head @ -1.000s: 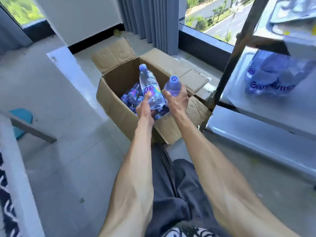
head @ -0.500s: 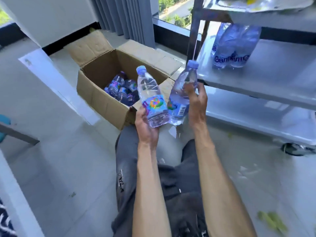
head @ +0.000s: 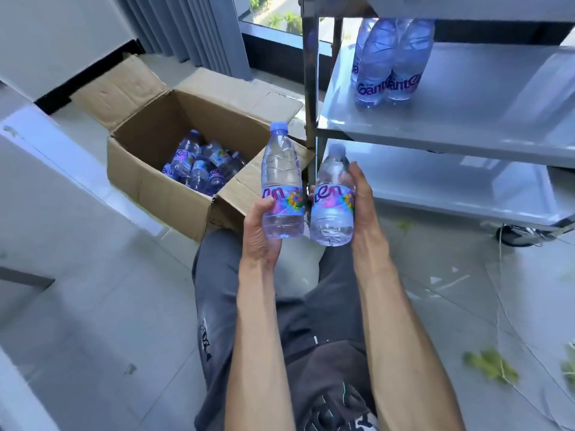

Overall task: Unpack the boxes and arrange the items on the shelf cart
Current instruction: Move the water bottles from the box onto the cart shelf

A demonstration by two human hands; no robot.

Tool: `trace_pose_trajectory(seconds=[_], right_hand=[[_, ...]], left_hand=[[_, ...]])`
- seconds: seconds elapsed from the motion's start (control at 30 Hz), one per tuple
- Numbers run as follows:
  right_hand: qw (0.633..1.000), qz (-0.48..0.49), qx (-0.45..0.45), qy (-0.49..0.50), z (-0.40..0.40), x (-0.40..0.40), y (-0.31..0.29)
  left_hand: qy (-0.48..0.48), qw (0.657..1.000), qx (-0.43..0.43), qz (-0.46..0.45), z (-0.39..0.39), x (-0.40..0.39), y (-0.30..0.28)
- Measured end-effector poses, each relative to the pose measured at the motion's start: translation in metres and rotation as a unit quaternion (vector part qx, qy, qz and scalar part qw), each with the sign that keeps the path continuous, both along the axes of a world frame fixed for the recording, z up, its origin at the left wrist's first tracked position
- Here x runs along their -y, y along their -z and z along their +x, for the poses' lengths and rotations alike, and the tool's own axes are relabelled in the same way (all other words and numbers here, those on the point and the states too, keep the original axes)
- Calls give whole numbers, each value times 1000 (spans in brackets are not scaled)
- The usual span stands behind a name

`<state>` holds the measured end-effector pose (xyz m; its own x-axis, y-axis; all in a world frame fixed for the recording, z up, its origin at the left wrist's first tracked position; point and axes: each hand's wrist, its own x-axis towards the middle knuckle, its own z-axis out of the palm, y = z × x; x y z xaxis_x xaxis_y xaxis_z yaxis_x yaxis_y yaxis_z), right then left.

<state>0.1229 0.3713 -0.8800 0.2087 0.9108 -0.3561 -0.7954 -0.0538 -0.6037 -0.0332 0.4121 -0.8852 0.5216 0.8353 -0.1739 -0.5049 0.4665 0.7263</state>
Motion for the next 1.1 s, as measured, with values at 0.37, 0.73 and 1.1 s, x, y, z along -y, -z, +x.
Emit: trace_pose_trajectory(seconds=[0.37,0.73,1.1], right_hand=[[983,-50,170,53,55,-5,1],[850,-34,476,225,150,-19,-5],[817,42,521,243,206,-60,-35]], left_hand=[[1,984,-174,37,48,-19,8],[-94,933,-291,191,167,-70,-1],[-142,905,-279,289,252,-116,-33]])
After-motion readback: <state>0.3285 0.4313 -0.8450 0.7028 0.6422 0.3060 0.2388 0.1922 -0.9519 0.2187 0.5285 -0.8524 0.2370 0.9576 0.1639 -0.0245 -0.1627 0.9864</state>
